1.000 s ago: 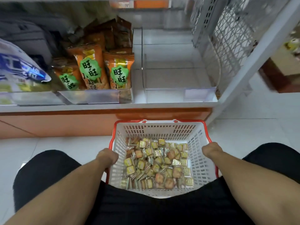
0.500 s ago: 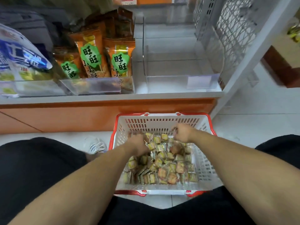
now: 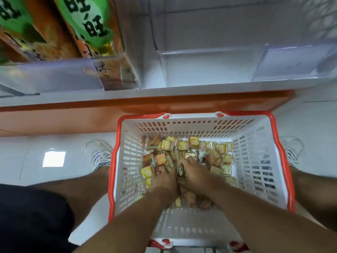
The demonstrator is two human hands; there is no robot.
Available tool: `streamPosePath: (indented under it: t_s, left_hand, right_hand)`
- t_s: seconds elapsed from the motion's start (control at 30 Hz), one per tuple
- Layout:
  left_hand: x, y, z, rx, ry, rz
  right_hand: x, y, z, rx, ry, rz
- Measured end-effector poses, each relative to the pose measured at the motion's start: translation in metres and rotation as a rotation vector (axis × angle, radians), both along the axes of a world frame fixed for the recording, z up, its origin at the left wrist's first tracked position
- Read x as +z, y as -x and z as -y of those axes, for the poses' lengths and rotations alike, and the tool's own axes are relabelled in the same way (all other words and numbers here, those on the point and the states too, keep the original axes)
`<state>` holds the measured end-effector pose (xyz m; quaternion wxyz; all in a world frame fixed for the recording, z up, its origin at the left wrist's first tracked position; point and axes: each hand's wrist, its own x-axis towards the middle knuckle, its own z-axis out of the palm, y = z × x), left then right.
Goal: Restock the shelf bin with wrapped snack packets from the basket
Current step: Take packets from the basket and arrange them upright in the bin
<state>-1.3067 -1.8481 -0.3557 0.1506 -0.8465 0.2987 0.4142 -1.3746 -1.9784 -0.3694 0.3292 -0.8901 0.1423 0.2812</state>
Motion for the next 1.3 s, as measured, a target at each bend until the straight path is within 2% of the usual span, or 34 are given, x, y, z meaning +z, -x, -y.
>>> streamPosePath:
  t_s: [0.1,0.27,0.37,0.5,0.57,0.63,0.73,0.8,0.9,0.97,1.03,1.1,1.17,1.3]
  left_hand:
    - [-0.005,0.004,-0.004,-0.01,0.032,0.085]
    - [-0.001,-0.01,-0.014,0.032,0.159,0.099]
    - [0.009,-0.014,-0.015,0.12,0.221,0.034]
    - [0.032,-0.023,-0.007,0.403,0.327,-0.161]
    - [0.046,-0.036,-0.003,0.509,0.368,-0.236]
    - [0.064,-0.053,0.0,0.592,0.38,-0.268]
    - [0.104,-0.079,0.006,0.736,0.441,-0.421]
    - [0.142,-0.088,0.017,0.749,0.49,-0.544]
    - [0.205,-0.094,0.034,0.73,0.553,-0.746]
    - [0.248,-0.097,0.041,0.742,0.644,-0.954]
    - [0.288,-0.1,0.045,0.726,0.77,-1.114]
    - [0.32,-0.101,0.045,0.741,0.918,-1.201]
    - [0.339,-0.1,0.048,0.802,1.063,-1.26]
    - [0.344,-0.1,0.054,0.953,1.232,-1.374]
  right_hand:
    - [-0.007,-0.003,-0.011,0.099,0.064,0.033]
    - [-0.013,-0.019,-0.019,0.108,0.177,-0.126]
    - [-0.011,-0.022,-0.014,-0.009,0.08,-0.128]
    - [0.005,-0.017,0.007,-0.105,-0.006,-0.096]
    - [0.027,-0.02,0.022,-0.137,-0.053,-0.117]
    - [0.061,-0.03,0.039,-0.072,-0.071,-0.186]
    - [0.137,-0.052,0.06,0.048,-0.102,-0.271]
    - [0.197,-0.062,0.069,0.12,-0.123,-0.262]
    - [0.29,-0.065,0.078,0.227,-0.141,-0.077]
    - [0.342,-0.061,0.085,0.189,-0.173,0.223]
    - [0.377,-0.056,0.091,0.03,-0.289,0.533]
    - [0.389,-0.055,0.095,-0.152,-0.449,0.723]
    - [0.388,-0.057,0.096,-0.256,-0.498,0.851]
    - [0.376,-0.064,0.092,-0.375,-0.535,0.966]
